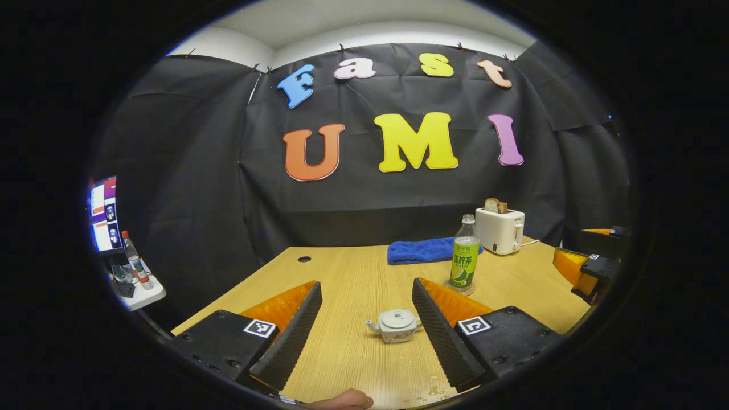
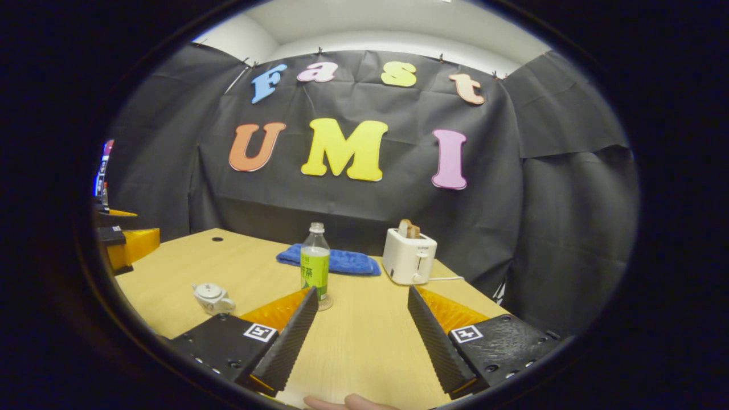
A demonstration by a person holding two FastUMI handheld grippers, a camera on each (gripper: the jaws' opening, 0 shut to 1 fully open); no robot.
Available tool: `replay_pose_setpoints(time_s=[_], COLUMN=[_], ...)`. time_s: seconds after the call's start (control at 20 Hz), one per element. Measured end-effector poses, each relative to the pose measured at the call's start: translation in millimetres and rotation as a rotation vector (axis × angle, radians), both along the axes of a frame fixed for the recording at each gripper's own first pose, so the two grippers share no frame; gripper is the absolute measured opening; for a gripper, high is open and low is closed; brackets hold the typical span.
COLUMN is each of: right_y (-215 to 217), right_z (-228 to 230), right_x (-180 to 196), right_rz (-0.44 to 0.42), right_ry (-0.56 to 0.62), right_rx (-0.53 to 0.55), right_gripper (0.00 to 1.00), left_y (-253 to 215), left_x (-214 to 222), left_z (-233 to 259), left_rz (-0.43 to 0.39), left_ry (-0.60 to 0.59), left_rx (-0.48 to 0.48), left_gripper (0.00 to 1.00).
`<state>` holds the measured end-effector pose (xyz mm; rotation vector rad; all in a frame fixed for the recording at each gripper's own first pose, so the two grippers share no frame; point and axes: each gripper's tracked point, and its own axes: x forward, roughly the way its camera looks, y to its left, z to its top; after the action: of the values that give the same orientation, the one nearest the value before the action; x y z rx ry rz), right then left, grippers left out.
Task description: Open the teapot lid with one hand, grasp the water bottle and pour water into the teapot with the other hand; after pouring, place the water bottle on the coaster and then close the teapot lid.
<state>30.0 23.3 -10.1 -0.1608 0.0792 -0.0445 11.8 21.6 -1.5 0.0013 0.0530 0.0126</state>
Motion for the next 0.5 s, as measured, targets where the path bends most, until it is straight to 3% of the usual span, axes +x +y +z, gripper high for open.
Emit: replay_pose_setpoints(time_s=[0.5], right_y=[-0.6], right_z=[-3.8], right_x=[3.2], right_rz=[-0.005], right_ry=[0.005], right_rx=[-0.009], right_gripper=[0.96], left_y=[-3.8], left_x=[0.7], left_z=[1.1], left_rz=[-0.008], left_ry=[-0.004], left_rx=[-0.016], left_gripper=[1.00])
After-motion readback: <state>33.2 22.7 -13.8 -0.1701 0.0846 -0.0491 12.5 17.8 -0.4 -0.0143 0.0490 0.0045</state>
